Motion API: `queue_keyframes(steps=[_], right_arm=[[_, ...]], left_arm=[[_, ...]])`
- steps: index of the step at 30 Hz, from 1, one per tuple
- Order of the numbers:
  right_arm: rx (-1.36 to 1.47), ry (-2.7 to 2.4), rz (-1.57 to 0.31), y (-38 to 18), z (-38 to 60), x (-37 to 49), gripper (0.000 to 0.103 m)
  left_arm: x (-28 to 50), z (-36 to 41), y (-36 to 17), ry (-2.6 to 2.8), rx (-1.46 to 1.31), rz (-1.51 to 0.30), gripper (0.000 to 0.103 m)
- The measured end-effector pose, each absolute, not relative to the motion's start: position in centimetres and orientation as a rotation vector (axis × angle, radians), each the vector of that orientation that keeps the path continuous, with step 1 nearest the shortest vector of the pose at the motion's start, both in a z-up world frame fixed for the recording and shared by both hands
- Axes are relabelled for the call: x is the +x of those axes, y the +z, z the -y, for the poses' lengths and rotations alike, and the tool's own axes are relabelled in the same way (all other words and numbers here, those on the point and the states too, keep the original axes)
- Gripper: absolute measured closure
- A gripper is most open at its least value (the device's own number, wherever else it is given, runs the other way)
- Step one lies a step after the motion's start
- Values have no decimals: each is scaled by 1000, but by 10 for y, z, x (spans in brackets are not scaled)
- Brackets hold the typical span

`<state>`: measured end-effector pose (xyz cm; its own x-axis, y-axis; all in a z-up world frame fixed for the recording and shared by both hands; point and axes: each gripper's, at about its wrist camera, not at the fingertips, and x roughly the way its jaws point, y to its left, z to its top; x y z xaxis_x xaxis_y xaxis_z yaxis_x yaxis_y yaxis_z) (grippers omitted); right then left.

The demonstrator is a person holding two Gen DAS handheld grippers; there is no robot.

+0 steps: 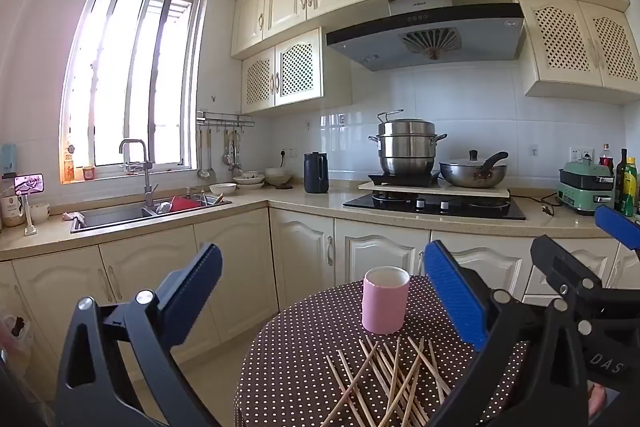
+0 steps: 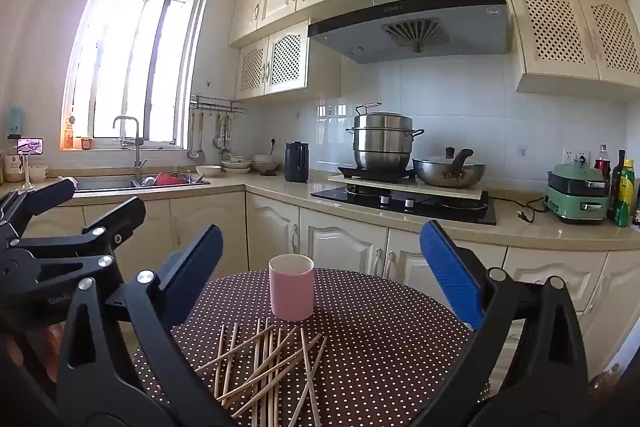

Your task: Organize utensils

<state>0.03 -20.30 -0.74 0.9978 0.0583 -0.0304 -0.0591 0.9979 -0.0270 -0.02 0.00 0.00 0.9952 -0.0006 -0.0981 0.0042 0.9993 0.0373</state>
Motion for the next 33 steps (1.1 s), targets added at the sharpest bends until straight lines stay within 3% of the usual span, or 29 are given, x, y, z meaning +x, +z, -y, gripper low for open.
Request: queue_keyframes(steps=[33], right_arm=[[-13, 59, -46, -12, 200, 5, 6]], left_arm=[[0, -1, 0, 1, 42, -101, 4]])
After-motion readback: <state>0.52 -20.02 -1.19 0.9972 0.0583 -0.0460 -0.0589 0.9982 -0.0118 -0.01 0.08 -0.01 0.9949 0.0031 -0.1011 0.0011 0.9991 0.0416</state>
